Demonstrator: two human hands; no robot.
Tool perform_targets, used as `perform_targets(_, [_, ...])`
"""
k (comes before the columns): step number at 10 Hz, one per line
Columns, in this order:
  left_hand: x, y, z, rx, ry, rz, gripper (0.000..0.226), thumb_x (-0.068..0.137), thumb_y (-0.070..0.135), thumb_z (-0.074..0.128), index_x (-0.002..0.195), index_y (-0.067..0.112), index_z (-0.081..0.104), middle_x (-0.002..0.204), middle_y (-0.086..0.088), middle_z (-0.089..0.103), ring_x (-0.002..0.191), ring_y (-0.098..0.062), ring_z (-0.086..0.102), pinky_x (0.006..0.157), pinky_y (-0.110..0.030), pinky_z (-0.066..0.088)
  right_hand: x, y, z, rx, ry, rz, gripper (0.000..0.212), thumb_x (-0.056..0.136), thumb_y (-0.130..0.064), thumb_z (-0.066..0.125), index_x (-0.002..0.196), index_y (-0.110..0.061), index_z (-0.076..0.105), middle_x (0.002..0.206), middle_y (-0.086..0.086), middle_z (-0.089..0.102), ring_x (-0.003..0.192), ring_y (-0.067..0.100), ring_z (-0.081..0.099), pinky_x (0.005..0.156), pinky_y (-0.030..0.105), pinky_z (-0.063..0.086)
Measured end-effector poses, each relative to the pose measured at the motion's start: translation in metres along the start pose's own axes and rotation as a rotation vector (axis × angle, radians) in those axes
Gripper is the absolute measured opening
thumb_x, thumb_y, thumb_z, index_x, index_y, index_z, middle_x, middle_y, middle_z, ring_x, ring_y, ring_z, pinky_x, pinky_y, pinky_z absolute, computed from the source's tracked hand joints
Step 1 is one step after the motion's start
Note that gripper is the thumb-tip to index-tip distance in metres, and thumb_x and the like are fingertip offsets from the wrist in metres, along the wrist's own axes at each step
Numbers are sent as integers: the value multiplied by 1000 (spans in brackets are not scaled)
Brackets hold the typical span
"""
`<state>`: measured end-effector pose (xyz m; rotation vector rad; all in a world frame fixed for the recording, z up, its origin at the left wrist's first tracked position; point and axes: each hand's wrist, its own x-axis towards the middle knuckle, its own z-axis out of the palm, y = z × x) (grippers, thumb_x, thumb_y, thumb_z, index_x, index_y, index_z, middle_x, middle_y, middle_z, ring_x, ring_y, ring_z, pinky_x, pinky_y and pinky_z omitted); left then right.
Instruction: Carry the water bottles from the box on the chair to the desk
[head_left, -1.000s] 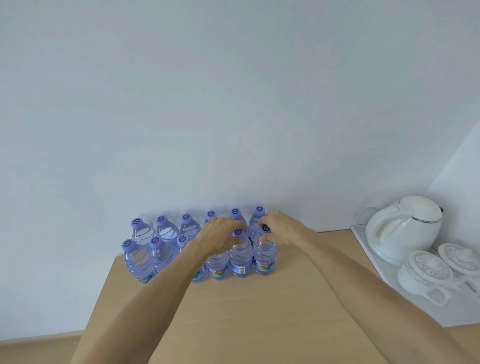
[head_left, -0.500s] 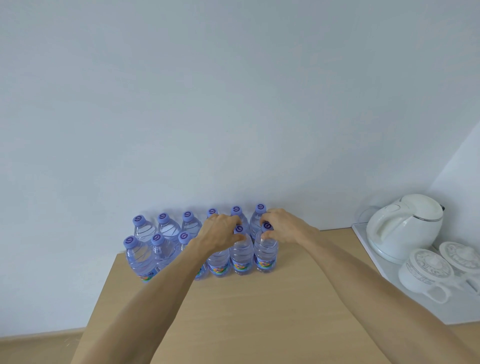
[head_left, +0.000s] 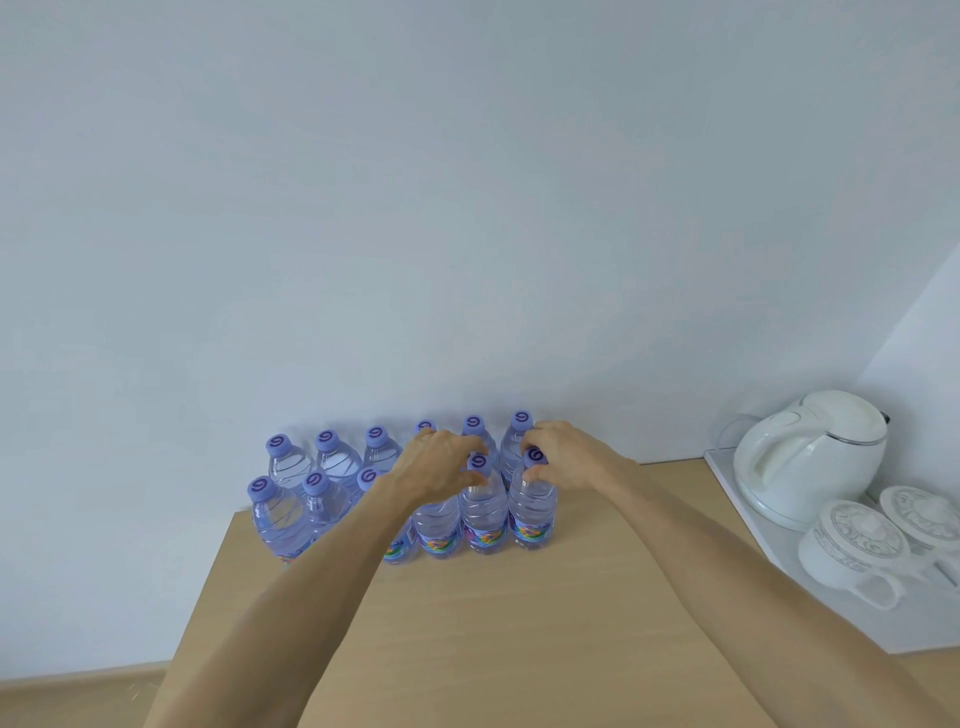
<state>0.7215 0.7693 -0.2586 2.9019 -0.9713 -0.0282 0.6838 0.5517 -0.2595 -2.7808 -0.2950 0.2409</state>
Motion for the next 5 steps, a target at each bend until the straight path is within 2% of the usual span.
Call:
perform_targets(1, [0, 2, 2, -24, -13, -2, 39, 88, 47, 60, 122, 28, 57, 104, -3, 70, 99, -30, 61, 69, -33, 38, 0, 1, 2, 3, 3, -4, 33, 87, -33, 67, 112, -13, 60, 103, -4, 46, 94, 22, 54, 81, 38, 49])
perform_targets(2, [-6, 1, 0, -90, -8, -26, 42, 87, 47, 61, 124, 28, 55, 109, 2, 69, 100, -27, 61, 73, -34, 44, -2, -1, 4, -6, 11, 8, 32, 89, -31, 64, 115, -14, 57, 103, -5, 41, 96, 22, 53, 77, 34, 44])
perform_targets(3, [-18, -4, 0, -243, 22, -59, 46, 86, 47, 63, 126, 27, 53, 113, 9, 66, 99, -19, 61, 78, -34, 48, -4, 0, 8, -23, 17, 9, 31, 91, -32, 59, 116, -15, 54, 110, -2, 44, 102, 25, 54, 76, 34, 42])
perform_targets(4, [-37, -13, -9, -346, 109, -99, 35, 90, 39, 63, 121, 25, 58, 107, 9, 66, 94, -16, 63, 81, -37, 52, -9, -3, 7, -29, 82, -20, 43, 90, -39, 59, 127, -20, 51, 124, -3, 48, 113, 21, 48, 82, 33, 41])
perform_targets(5, [-55, -25, -14, -409, 222, -161, 29, 91, 34, 62, 118, 23, 60, 103, 9, 66, 95, -12, 63, 84, -35, 52, -8, -6, 1, -52, 173, -67, 44, 90, -43, 58, 128, -22, 51, 122, -2, 50, 112, 21, 46, 88, 33, 41])
